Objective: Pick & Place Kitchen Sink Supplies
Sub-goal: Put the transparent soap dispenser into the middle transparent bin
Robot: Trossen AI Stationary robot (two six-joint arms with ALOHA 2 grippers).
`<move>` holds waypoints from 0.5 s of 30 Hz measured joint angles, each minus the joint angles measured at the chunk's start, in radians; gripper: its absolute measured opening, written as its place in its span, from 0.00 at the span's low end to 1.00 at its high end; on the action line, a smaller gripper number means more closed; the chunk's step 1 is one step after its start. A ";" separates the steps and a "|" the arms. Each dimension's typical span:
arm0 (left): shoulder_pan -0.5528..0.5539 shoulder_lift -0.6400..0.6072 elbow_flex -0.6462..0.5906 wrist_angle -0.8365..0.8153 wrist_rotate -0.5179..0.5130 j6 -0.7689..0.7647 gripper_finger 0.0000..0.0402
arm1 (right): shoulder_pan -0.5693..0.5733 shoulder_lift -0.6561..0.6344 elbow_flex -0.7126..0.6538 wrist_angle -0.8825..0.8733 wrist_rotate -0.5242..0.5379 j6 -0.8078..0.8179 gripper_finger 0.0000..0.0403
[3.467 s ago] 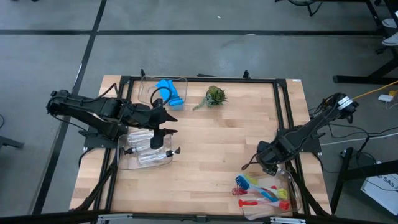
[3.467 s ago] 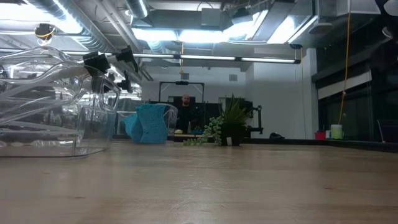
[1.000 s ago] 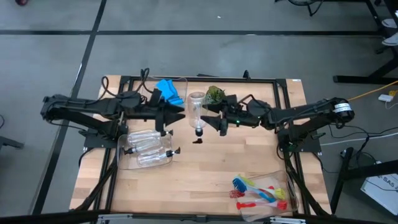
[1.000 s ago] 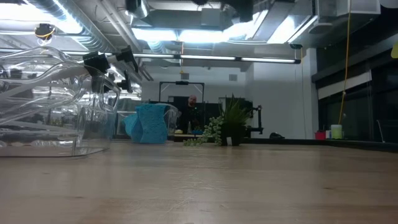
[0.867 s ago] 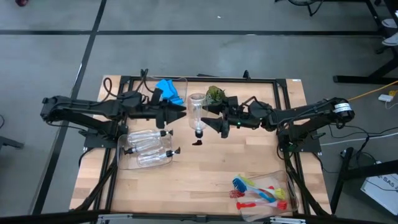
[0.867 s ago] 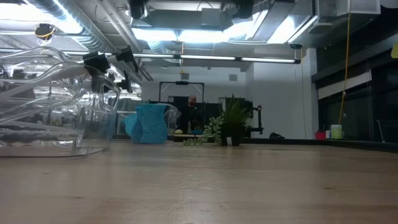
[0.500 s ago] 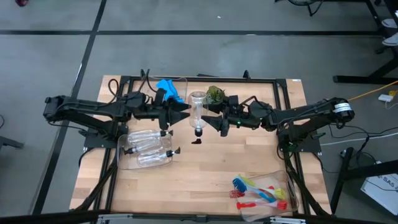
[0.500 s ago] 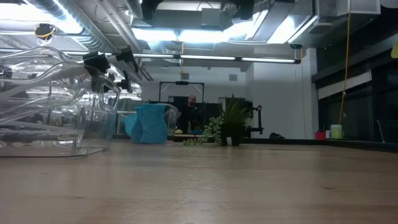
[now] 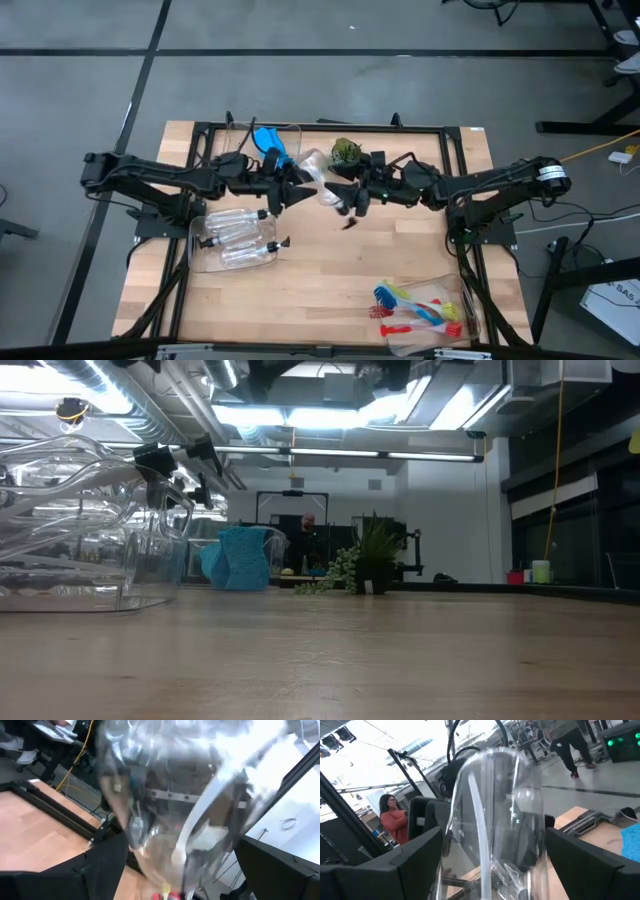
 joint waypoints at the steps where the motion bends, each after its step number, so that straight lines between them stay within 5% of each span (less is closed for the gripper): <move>1: 0.000 0.006 0.000 0.000 -0.001 0.000 0.87 | 0.000 0.000 0.000 -0.001 0.000 0.000 0.85; 7: 0.000 0.020 0.000 0.034 -0.019 0.024 0.86 | -0.001 0.000 0.001 -0.006 0.004 0.001 0.85; 15: -0.001 0.020 0.000 0.043 -0.053 0.033 0.70 | -0.002 0.000 0.001 -0.010 0.005 0.010 0.85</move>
